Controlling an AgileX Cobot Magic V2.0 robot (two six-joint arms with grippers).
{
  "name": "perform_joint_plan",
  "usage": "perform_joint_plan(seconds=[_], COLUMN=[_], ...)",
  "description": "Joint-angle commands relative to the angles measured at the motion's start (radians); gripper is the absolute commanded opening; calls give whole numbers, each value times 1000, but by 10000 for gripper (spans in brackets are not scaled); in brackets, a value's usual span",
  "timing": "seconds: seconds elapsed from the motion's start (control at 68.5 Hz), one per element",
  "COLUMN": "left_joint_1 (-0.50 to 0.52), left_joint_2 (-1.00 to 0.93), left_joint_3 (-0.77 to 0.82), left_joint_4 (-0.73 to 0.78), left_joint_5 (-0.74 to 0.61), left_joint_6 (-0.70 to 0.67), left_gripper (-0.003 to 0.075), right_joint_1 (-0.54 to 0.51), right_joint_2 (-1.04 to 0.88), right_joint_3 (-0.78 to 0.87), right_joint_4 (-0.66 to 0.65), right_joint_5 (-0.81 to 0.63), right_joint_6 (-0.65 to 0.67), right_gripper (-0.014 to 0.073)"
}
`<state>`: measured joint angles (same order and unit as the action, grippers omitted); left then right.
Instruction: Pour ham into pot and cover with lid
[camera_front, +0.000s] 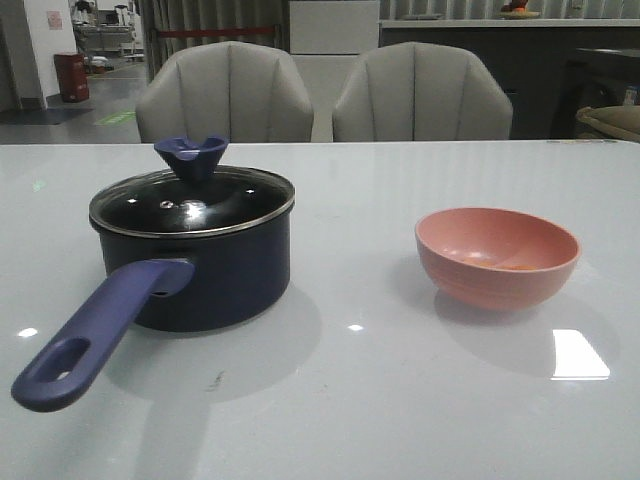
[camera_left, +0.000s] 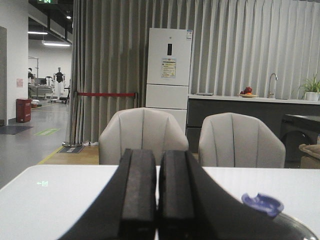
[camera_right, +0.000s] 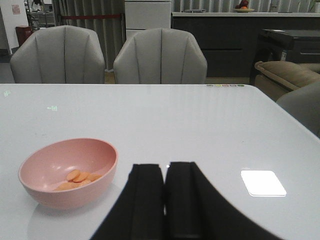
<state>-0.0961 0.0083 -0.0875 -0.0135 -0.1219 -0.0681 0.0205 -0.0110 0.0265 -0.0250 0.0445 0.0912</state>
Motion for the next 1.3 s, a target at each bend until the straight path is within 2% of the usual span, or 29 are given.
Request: perform_joint_plan(seconds=[0.0, 0.088, 0.175, 0.672, 0.745, 0.803, 0.92, 0.993, 1.052, 1.285], left_joint_1=[-3, -3, -3, -3, -3, -3, -3, -3, -3, -3], left_joint_2=[76, 155, 224, 351, 351, 351, 351, 351, 351, 351], left_joint_3=[-143, -239, -309, -321, -321, -321, -321, -321, -321, -325], left_joint_4=[8, 27, 25, 25, 25, 25, 27, 27, 27, -3], left_joint_5=[60, 247, 359, 358, 356, 356, 354, 351, 346, 334], left_joint_6=[-4, -4, -4, -4, -4, -4, -4, -4, -4, -4], left_gripper=[112, 112, 112, 126, 174, 242, 461, 568, 590, 583], right_joint_1=[-6, -6, -6, -6, -6, -6, -6, -6, -6, -6], right_joint_2=[-19, -19, -19, -19, -19, -19, -19, -19, -19, -19], right_joint_3=[-5, -5, -5, -5, -5, -5, -5, -5, -5, -5], right_joint_4=[-16, -16, -16, -16, -16, -16, -16, -16, -16, -16], right_joint_5=[-86, -86, -86, -86, -86, -86, -86, -86, -86, -86], right_joint_6=[-3, -3, -3, -3, -3, -3, -3, -3, -3, -3], right_gripper=[148, 148, 148, 148, 148, 148, 148, 148, 148, 148])
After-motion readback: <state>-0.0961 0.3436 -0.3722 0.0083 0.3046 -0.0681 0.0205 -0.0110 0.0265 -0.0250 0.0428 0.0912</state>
